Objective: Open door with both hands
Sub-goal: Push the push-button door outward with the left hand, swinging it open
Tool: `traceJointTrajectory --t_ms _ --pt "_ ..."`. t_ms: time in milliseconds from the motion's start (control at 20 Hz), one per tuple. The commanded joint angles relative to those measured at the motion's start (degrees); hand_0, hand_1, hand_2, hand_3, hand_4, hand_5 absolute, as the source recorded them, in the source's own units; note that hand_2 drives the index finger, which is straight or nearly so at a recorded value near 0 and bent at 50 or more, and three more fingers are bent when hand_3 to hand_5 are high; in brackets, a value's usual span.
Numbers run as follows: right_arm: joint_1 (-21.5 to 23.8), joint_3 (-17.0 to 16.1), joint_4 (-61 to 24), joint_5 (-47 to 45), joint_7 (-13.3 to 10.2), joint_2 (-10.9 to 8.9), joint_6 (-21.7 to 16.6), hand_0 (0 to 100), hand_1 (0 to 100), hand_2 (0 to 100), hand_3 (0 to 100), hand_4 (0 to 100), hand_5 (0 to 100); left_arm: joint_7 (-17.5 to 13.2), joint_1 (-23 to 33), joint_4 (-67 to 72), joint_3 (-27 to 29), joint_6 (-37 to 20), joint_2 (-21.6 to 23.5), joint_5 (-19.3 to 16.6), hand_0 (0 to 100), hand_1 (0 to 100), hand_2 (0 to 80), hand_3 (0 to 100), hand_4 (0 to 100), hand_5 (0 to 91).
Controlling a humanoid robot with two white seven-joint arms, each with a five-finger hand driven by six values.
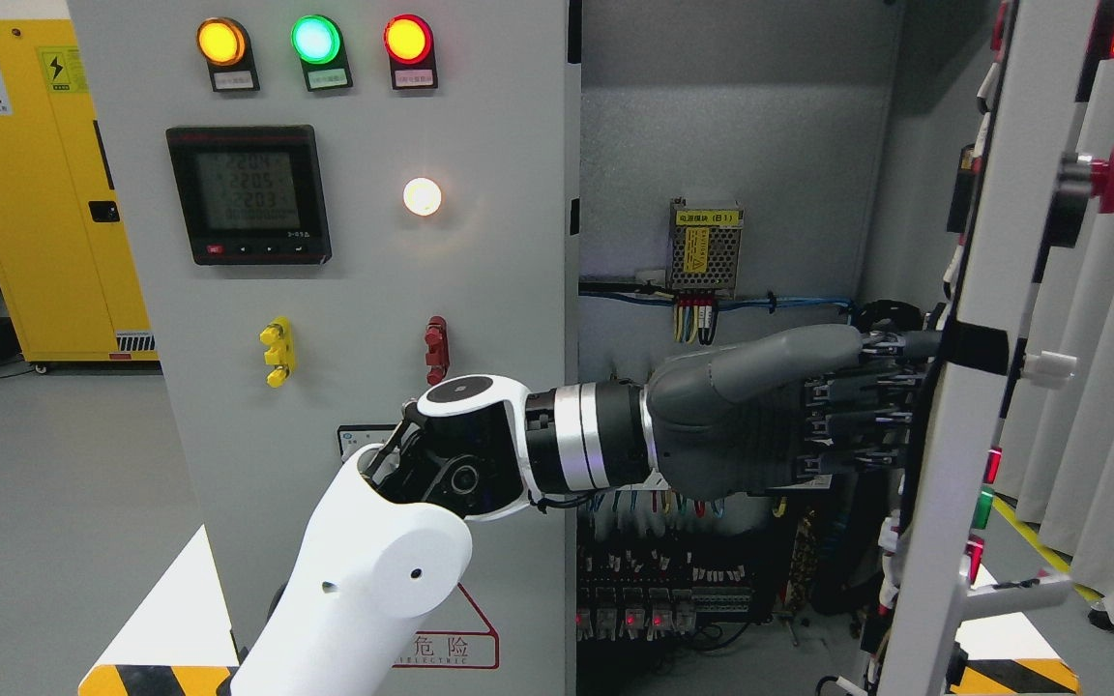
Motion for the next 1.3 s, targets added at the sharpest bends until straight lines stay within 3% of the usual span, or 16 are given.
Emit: traceJointTrajectory --t_ms 0,200,501,651,1252 --pt "0.62 -0.09 0.00 0.00 0.01 0.70 -0.02 0 50 4 0 0 0 0.63 -0.03 -1.29 -2.09 0.04 -5.43 -1.94 12 56 0.0 0 0 0.0" --pt "0.62 -0.09 0.00 0.00 0.01 0.70 -0.02 0 50 4 0 0 0 0.71 -0.12 -1.38 -3.05 -0.05 -7.64 -5.37 12 56 0.0 0 0 0.0" --pt "0.62 -0.09 0.00 0.00 0.01 0.70 -0.02 0 50 4 0 0 0 0.98 -0.73 -1.64 -3.76 -0.49 -7.64 -5.46 12 56 0.0 0 0 0.0" --pt "0.62 -0.09 0.00 0.00 0.01 0.70 -0.02 0 50 4 0 0 0 3.08 -1.52 -2.08 -4.46 -0.66 -7.64 -5.38 12 56 0.0 0 0 0.0" --pt "0.62 -0.09 0.09 0.00 0.01 0.62 -0.02 0 50 4 0 0 0 3.17 -2.93 -0.77 -8.94 -3.21 -7.55 -5.11 12 56 0.0 0 0 0.0"
